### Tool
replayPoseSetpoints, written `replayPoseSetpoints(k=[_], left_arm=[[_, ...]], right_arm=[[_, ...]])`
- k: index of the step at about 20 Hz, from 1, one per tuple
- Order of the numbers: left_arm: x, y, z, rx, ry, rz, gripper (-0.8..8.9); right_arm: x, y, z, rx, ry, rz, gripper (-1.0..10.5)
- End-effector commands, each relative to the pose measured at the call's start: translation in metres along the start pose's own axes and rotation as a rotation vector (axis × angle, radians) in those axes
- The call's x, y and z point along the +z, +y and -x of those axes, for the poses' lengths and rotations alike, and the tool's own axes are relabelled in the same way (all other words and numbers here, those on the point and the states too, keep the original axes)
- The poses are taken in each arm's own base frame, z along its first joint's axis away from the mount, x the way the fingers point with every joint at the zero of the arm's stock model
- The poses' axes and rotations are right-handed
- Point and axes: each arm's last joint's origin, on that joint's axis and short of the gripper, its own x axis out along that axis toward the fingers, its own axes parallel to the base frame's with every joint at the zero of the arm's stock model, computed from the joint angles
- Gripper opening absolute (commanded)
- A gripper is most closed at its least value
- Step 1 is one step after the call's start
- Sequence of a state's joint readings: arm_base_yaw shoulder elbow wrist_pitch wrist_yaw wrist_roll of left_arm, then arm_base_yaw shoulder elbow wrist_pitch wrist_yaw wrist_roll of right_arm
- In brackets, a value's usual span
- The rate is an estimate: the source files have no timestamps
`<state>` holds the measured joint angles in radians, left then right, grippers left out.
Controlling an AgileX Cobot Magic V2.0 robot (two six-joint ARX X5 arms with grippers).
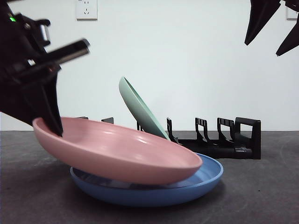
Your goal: Place the plate
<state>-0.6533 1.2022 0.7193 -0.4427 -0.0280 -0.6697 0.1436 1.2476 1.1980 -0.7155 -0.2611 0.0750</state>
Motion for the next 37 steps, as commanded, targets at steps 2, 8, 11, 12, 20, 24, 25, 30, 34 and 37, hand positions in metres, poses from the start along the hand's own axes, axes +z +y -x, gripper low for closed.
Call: replayPoseSetpoints(k=[2,8,11,12,20,24,25,30,34,37], left_arm=[[0.002,-0.005,-0.015,-0.012,0.001,-0.004,0.15],[0.003,-0.008,-0.036,-0.029,0.02,-0.003,0.15],[0.005,-0.01,-0.043,-0.042,0.009,-0.004,0.15],[0.005,-0.01,-0.045,-0.047,0.014,-0.004,0.15],[0.001,-0.008,-0.058,-0.017,0.053,-0.007,0.62],[0.0,-0.006,-0.057,-0.004,0.068,-0.008,2.37],[0.0,-0.005,-0.055,0.003,0.073,-0.008,2.53],[0.014,-0.011,-0.018,-0.073,-0.039,-0.084,2.51],[0.029,-0.019,0.034,-0.152,-0.17,-0.127,2.51],[0.039,-0.018,0.072,-0.175,-0.252,-0.165,2.52]], right_arm=[[0.005,0.002,0.002,0.005,-0.016,0.019,4.0],[0.005,0.002,0.002,0.005,-0.015,0.019,4.0],[0.005,0.002,0.002,0.005,-0.013,0.018,4.0],[0.004,0.002,0.002,0.005,-0.009,0.017,4.0],[0.003,0.002,0.002,0.004,0.008,0.013,4.0],[0.003,0.002,0.002,0.003,0.011,0.012,4.0],[0.003,0.002,0.002,0.003,0.011,0.012,4.0],[0.002,0.002,0.002,0.003,0.011,0.012,4.0],[0.003,0.002,0.002,0.003,0.008,0.013,4.0],[0.003,0.002,0.002,0.004,0.004,0.014,4.0]])
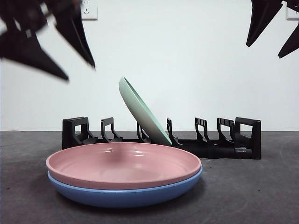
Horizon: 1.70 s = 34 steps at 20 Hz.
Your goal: Place the plate
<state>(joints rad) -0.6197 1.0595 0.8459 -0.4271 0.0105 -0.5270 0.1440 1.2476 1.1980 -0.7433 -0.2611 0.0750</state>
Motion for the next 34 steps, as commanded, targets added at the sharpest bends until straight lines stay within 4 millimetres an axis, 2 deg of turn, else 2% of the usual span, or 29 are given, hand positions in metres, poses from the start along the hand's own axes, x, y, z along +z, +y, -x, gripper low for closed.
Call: replayPoseSetpoints(k=[1,4,7,10,12,15,19,23,27,31,34], left_arm=[[0.013,-0.003,0.02,-0.002,-0.032,-0.057,2.52],[0.025,-0.004,0.057,0.022,-0.061,-0.115,2.52],[0.036,-0.004,0.102,0.121,-0.183,-0.226,2.52],[0.04,0.0,0.136,0.193,-0.269,-0.25,2.52],[0.034,0.004,0.148,0.211,-0.27,-0.237,2.52],[0.025,0.008,0.157,0.225,-0.243,-0.203,2.52],[0.02,0.01,0.163,0.226,-0.238,-0.193,2.52],[0.019,0.01,0.163,0.228,-0.23,-0.183,2.51],[0.019,0.01,0.163,0.228,-0.231,-0.183,2.51],[0.019,0.01,0.163,0.228,-0.231,-0.185,2.51],[0.019,0.01,0.163,0.23,-0.23,-0.208,2.51]], right_arm=[[0.006,0.002,0.002,0.005,-0.023,0.021,4.0],[0.006,0.003,0.002,0.013,-0.021,0.02,4.0],[0.005,0.015,-0.004,0.077,-0.003,0.045,4.0],[0.006,0.032,-0.02,0.159,0.021,0.051,3.7],[0.013,0.044,-0.033,0.27,0.071,0.012,3.3],[0.038,0.067,-0.052,0.419,0.143,0.007,3.3],[0.074,0.106,-0.077,0.484,0.199,0.061,3.3],[0.094,0.14,-0.107,0.506,0.215,0.107,3.3],[0.096,0.157,-0.14,0.485,0.244,0.105,3.3],[0.086,0.161,-0.17,0.445,0.285,0.095,3.3],[0.08,0.163,-0.185,0.43,0.306,0.094,3.0]])
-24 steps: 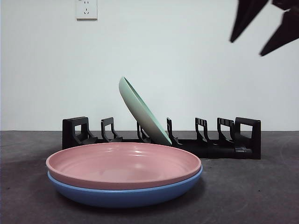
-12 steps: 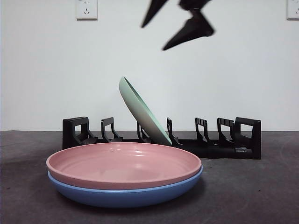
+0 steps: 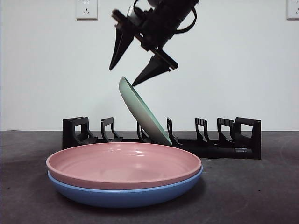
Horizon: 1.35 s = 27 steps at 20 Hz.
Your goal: Place the plate
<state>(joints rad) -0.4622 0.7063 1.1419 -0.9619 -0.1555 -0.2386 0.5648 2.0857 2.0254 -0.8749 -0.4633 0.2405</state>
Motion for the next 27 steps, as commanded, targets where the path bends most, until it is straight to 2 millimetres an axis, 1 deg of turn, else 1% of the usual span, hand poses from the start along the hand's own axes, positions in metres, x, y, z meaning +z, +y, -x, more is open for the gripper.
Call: replayPoseSetpoints(k=[1,4,5,9,13,16,19,24,27], left_arm=[[0.004,-0.001,0.003,-0.005,-0.02,-0.024,2.51],[0.004,-0.001,0.003,-0.006,-0.023,-0.027,2.51],[0.005,-0.001,0.003,-0.006,-0.024,-0.028,2.51],[0.005,-0.001,0.003,-0.005,-0.025,-0.045,2.51],[0.005,-0.001,0.003,-0.005,-0.024,-0.045,2.51],[0.004,-0.001,0.003,-0.005,-0.023,-0.047,2.51],[0.004,-0.001,0.003,-0.004,-0.023,-0.066,2.51],[0.004,-0.001,0.003,-0.005,-0.024,-0.067,2.51],[0.004,-0.001,0.003,-0.005,-0.024,-0.067,2.51]], right_arm=[[0.004,0.003,-0.011,-0.014,-0.011,0.007,2.6],[0.004,0.005,-0.012,-0.031,-0.022,0.02,1.3],[0.004,0.005,-0.012,-0.031,-0.022,0.02,1.2],[0.003,0.007,-0.013,-0.029,-0.019,0.023,1.0],[0.002,0.011,-0.015,-0.024,-0.014,0.029,0.1],[0.002,0.015,-0.016,-0.012,-0.023,0.041,0.1],[0.003,0.02,-0.007,-0.003,-0.038,0.052,0.1],[0.002,0.041,0.017,0.039,-0.073,0.14,0.1],[0.001,0.049,0.028,0.046,-0.088,0.18,0.1]])
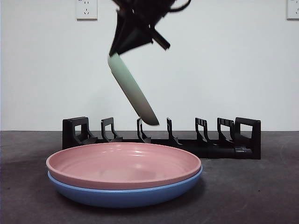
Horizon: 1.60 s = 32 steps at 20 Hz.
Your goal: Place the plate
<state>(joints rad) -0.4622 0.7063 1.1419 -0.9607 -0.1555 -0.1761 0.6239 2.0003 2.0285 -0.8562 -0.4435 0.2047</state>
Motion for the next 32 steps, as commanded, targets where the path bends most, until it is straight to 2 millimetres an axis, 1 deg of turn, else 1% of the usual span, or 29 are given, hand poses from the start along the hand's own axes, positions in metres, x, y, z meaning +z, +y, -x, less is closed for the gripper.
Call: replayPoseSetpoints(k=[1,3,6,9,11,14,15,17,20,23,26,29,32], left_arm=[[0.004,-0.001,0.003,-0.004,-0.023,-0.005,2.51],[0.004,-0.001,0.003,-0.004,-0.023,-0.005,2.51],[0.004,-0.001,0.003,-0.004,-0.023,-0.005,2.51],[0.004,-0.001,0.003,-0.004,-0.023,-0.005,2.51],[0.004,-0.001,0.003,-0.004,-0.023,-0.005,2.51],[0.004,-0.001,0.003,-0.004,-0.022,-0.004,2.51],[0.004,-0.001,0.003,-0.004,-0.022,-0.004,2.51],[0.004,-0.001,0.003,-0.004,-0.023,-0.004,2.51],[0.004,-0.001,0.003,-0.004,-0.023,-0.004,2.51],[0.005,-0.001,0.003,-0.004,-0.024,-0.004,2.51],[0.005,-0.001,0.002,-0.004,-0.027,-0.004,2.51],[0.005,-0.001,0.002,-0.005,-0.028,-0.003,2.51],[0.005,-0.001,0.002,-0.005,-0.028,-0.003,2.51]], right_arm=[[0.003,0.01,0.004,0.015,-0.014,0.076,0.1],[0.003,0.018,0.012,0.014,-0.028,0.139,0.1],[0.004,0.034,0.024,-0.041,-0.079,0.218,0.1],[0.002,0.049,0.031,-0.06,-0.1,0.283,0.1],[-0.002,0.063,0.033,-0.052,-0.123,0.318,0.1],[-0.011,0.088,0.039,-0.035,-0.214,0.384,0.1],[-0.018,0.094,0.041,-0.028,-0.237,0.401,0.1],[-0.035,0.099,0.043,-0.043,-0.243,0.416,0.1],[-0.066,0.103,0.045,-0.072,-0.22,0.444,0.1],[-0.1,0.112,0.047,-0.143,-0.195,0.499,0.1],[-0.128,0.118,0.046,-0.183,-0.162,0.544,0.1],[-0.156,0.126,0.039,-0.201,-0.109,0.59,0.1],[-0.179,0.136,0.029,-0.217,-0.055,0.642,0.1]])
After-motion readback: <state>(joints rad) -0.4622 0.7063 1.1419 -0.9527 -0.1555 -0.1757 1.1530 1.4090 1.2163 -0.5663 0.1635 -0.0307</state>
